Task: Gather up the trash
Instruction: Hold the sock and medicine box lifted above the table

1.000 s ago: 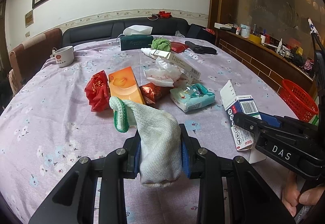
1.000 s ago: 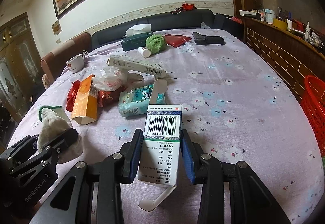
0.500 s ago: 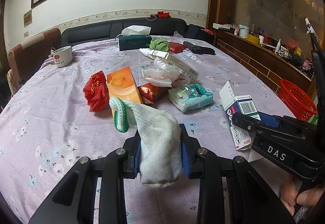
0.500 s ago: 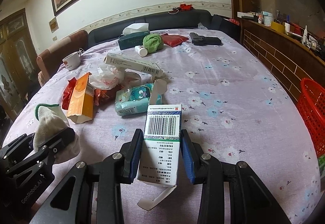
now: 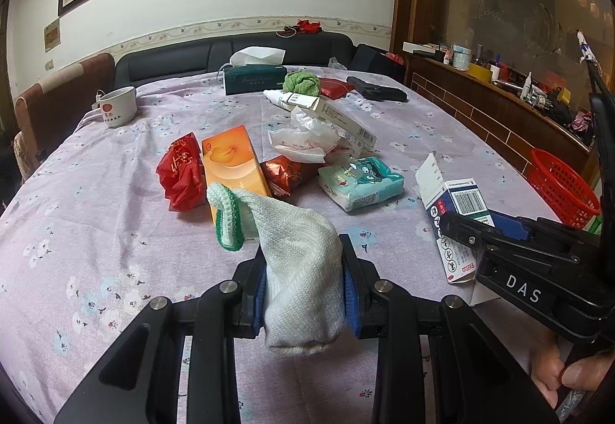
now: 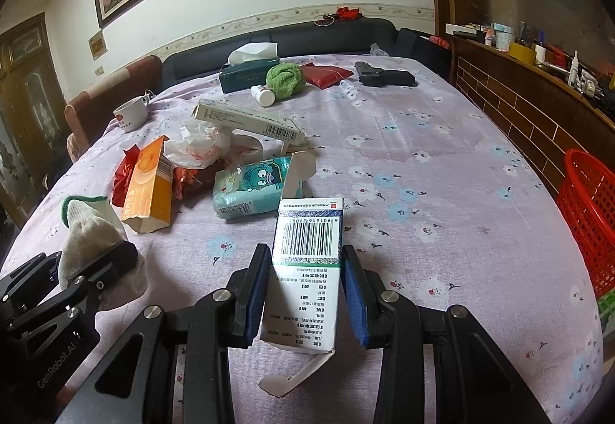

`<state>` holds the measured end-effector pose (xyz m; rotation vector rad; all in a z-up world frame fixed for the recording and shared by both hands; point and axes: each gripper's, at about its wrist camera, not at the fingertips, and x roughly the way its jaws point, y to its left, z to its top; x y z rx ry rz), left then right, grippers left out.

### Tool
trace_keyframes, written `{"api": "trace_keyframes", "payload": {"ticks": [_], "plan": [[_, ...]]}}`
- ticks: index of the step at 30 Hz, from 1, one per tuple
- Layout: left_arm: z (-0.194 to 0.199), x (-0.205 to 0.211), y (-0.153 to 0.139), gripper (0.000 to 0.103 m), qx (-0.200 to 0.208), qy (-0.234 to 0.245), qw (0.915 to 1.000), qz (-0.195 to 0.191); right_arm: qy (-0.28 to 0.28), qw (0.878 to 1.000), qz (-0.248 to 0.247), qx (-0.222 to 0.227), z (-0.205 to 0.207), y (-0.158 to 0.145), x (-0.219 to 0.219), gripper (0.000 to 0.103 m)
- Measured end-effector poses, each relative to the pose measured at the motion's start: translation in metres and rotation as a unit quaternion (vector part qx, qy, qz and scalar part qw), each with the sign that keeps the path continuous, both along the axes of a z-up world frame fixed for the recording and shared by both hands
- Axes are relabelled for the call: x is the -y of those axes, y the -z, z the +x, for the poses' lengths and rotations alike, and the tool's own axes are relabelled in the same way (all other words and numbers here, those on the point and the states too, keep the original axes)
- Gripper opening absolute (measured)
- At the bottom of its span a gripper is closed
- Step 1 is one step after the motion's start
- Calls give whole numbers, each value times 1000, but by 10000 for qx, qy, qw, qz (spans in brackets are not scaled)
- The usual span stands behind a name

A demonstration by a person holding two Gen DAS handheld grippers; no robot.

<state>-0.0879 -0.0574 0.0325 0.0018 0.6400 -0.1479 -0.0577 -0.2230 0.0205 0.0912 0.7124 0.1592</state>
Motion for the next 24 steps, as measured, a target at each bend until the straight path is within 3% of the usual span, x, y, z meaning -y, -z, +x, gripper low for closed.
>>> {"api": "trace_keyframes", "payload": {"ticks": [24], "plan": [[1,-2,0,30,21,5,10000,-1,12,9999,100,-22,0,1,2,39]]}}
